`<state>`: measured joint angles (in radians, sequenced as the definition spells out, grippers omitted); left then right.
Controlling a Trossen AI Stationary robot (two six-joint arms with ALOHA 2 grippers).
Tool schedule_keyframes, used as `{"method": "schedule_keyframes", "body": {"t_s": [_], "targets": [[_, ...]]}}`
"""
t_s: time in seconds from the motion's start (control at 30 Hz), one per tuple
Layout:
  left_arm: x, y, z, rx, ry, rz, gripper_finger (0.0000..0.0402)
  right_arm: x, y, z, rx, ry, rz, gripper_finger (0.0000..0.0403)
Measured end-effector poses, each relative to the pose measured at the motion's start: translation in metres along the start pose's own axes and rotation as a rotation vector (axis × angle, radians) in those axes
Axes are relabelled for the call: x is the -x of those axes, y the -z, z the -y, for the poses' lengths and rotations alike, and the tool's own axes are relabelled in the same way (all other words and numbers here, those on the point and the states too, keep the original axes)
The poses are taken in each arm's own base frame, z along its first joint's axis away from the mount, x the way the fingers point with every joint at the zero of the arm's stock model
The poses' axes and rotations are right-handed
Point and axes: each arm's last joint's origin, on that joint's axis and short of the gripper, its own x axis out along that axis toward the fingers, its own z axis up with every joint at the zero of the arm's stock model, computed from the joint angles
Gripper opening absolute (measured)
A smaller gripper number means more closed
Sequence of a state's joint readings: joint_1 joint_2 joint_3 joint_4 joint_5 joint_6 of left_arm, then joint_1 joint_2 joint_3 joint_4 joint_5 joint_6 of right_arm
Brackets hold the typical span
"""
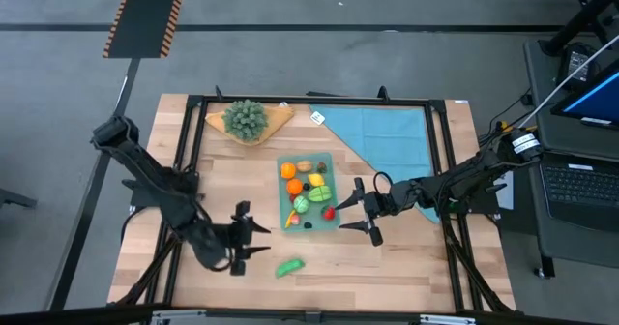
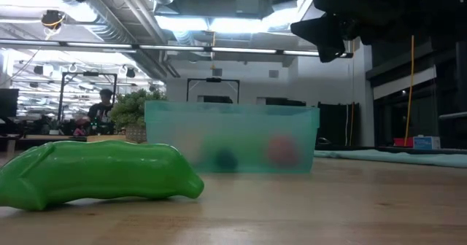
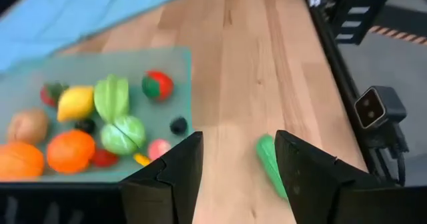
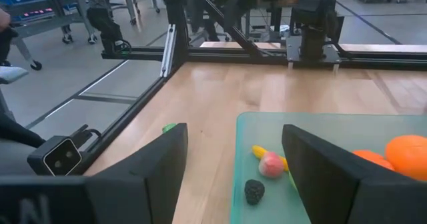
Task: Pick and placing Produce into tupperware
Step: Put the peas into the bin
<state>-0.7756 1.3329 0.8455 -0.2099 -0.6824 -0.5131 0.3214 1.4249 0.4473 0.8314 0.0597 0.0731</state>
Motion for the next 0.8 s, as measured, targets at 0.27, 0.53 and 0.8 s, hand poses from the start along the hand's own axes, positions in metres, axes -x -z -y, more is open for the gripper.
{"method": "schedule_keyframes", "body": {"t_s": [0.27,0.53,0.8], "targets": [[-0.017,-0.013,0.046,0.017,-0.042,-0.097,0.0179,0.000,-0.001,0.000,-0.001,0.000,0.003,0.0245],[-0.032,-0.019,0.073,0.049,-0.059,-0.157,0.0179,0.000,-0.001,0.000,-0.001,-0.001,0.009,0.0245],[-0.049,-0.014,0.065,0.031,-0.064,-0.282,0.0179,0.000,-0.001,0.000,0.001,-0.001,0.010,0.0245]]}}
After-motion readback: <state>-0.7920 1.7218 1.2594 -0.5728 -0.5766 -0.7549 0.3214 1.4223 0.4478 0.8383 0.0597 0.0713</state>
